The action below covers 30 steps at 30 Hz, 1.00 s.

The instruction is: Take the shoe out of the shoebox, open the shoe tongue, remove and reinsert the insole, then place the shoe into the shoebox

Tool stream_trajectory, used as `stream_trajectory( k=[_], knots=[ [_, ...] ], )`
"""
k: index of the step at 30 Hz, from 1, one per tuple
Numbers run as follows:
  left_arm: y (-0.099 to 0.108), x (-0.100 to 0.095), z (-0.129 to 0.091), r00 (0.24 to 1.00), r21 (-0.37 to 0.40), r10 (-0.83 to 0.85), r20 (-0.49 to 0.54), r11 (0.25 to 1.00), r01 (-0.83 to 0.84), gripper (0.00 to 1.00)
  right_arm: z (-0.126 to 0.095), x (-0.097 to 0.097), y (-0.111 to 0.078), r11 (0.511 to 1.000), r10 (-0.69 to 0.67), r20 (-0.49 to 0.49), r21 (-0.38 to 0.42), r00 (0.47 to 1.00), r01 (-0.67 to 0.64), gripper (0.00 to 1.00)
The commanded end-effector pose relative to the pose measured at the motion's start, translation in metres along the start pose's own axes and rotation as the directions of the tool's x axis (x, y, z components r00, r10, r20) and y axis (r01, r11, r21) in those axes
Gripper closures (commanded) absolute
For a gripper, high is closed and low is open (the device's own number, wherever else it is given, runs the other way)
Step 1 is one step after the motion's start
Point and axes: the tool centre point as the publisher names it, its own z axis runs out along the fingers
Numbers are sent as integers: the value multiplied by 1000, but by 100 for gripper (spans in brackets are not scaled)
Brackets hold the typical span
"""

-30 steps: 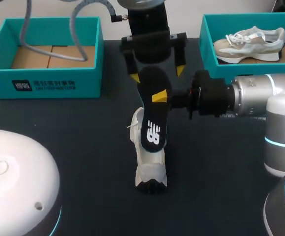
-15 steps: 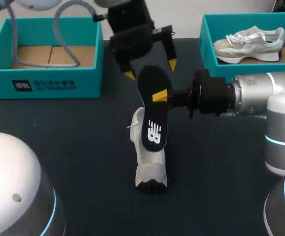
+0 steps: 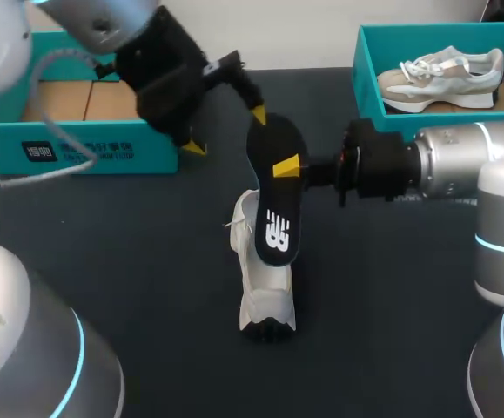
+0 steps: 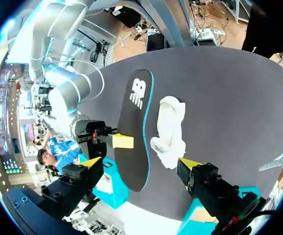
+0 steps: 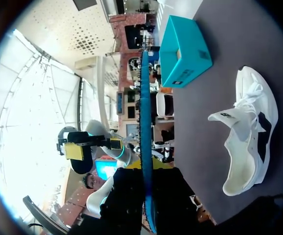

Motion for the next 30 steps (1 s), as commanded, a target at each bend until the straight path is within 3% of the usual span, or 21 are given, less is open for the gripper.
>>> stream_trajectory(
  k=[1, 19, 22, 23, 25, 27, 30],
  knots=[
    [-3, 22, -5, 955, -3, -2, 295, 1000, 3, 0, -3, 1, -5, 1000, 2, 4, -8, 1000, -2, 100],
    [-4, 26, -8, 950, -5, 4, 311, 1000, -2, 0, 0, -6, -5, 1000, 12, -15, 0, 1000, -12, 100],
    [-5, 36, 10, 922, -13, 20, 387, 1000, -16, 0, 0, -6, -5, 1000, 12, -17, -3, 1000, -12, 100],
    [-6, 39, 14, 910, 23, -40, 412, 999, 34, 0, 1, -6, -5, 1000, 12, -17, -4, 1000, -12, 100],
    [-7, 44, 21, 881, -23, 5, 473, 1000, 7, 0, 2, -5, -6, 1000, 12, -19, -4, 1000, -12, 100],
    [-9, 47, 24, 853, 22, -45, 520, 999, 39, 0, 3, -5, -6, 1000, 12, -22, -3, 1000, -12, 100],
    [-11, 49, 28, 813, 32, -62, 578, 998, 53, 0, 5, -4, -7, 1000, 16, -26, -3, 1000, -16, 100]
  ],
)
